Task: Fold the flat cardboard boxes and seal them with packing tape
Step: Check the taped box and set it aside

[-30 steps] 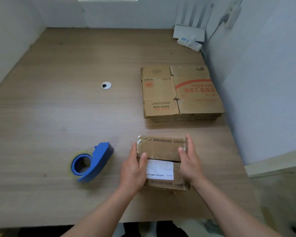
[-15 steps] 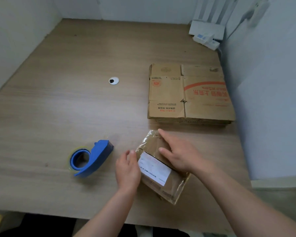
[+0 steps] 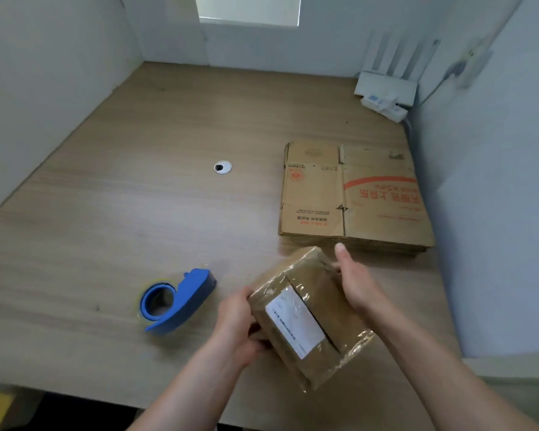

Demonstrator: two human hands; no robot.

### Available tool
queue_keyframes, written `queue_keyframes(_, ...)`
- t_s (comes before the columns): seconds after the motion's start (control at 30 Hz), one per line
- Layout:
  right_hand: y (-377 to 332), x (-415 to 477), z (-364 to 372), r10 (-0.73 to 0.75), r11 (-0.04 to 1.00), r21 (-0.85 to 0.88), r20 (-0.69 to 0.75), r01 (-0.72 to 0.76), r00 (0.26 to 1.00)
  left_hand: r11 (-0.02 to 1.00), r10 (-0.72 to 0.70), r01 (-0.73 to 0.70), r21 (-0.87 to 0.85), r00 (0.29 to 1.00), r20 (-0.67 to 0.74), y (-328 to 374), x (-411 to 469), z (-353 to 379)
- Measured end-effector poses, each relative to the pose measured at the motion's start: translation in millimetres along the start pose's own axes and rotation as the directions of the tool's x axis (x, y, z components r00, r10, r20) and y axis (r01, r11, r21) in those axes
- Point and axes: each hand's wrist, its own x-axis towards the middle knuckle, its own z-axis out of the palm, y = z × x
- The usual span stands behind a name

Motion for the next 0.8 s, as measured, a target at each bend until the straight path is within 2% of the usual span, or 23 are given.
queue_keyframes(0.07, -6.8, -18.9, -20.7, -0.011, 0.963, 0.269, 0.021, 0.005, 1.000, 0.966, 0.252, -0.256, 0.045, 0.965, 0.077, 14.5, -14.3, 1.6)
queue_keyframes(0.1, -8.1, -30.2, -30.9, -0.032, 0.927, 0.376, 0.051, 0.011, 0.998, 0.920, 0.380, -0.390, 0.047, 0.913, 0.145, 22.1, -24.2, -0.4)
queue_keyframes(0.17, -1.9, -52.3, -43.9, -0.089, 0.863, 0.504, 0.082, 0.036, 0.993, 0.766, 0.576, -0.633, 0.115, 0.754, 0.316, 29.6, -37.4, -14.1)
queue_keyframes(0.2, 2.8, -62.9, -44.2, -0.121, 0.839, 0.542, 0.093, 0.052, 0.988, 0.702, 0.589, -0.695, 0.157, 0.690, 0.421, 30.7, -40.4, -20.5)
queue_keyframes(0.23, 9.8, -69.8, -40.6, -0.136, 0.833, 0.550, 0.093, 0.063, 0.986, 0.669, 0.555, -0.716, 0.199, 0.659, 0.507, 30.3, -40.1, -27.1)
queue_keyframes(0.27, 15.1, -76.1, -34.1, -0.129, 0.837, 0.544, 0.099, 0.055, 0.987, 0.668, 0.499, -0.703, 0.243, 0.667, 0.553, 29.1, -38.7, -32.0)
queue_keyframes(0.33, 30.1, -82.5, -13.8, -0.083, 0.871, 0.491, 0.087, 0.030, 0.993, 0.668, 0.396, -0.645, 0.370, 0.730, 0.556, 20.7, -25.8, -40.4)
queue_keyframes(0.37, 37.1, -84.9, -2.0, -0.074, 0.893, 0.450, 0.076, 0.032, 0.994, 0.632, 0.363, -0.626, 0.456, 0.759, 0.540, 14.0, -15.0, -44.7)
queue_keyframes(0.43, 49.9, -88.6, 20.3, -0.101, 0.945, 0.314, 0.027, 0.087, 0.995, 0.481, 0.337, -0.627, 0.612, 0.777, 0.532, -1.4, 1.3, -52.1)
queue_keyframes(0.53, 64.2, -91.8, 49.0, -0.164, 0.966, 0.198, -0.034, 0.168, 0.986, 0.284, 0.357, -0.714, 0.640, 0.698, 0.620, -23.7, 15.9, -55.7)
queue_keyframes(0.63, 58.4, -94.5, 66.0, -0.149, 0.983, 0.089, -0.131, 0.161, 0.980, 0.121, 0.373, -0.704, 0.699, 0.685, 0.626, -38.4, 24.2, -56.4)
queue_keyframes(0.73, 52.4, -88.5, 73.6, -0.107, 0.994, 0.007, -0.245, 0.112, 0.964, 0.047, 0.439, -0.728, 0.684, 0.630, 0.641, -43.5, 35.2, -59.4)
queue_keyframes(0.8, 49.3, -83.5, 75.7, -0.081, 0.996, -0.061, -0.284, 0.066, 0.956, 0.038, 0.455, -0.745, 0.666, 0.607, 0.652, -40.5, 38.9, -63.8)
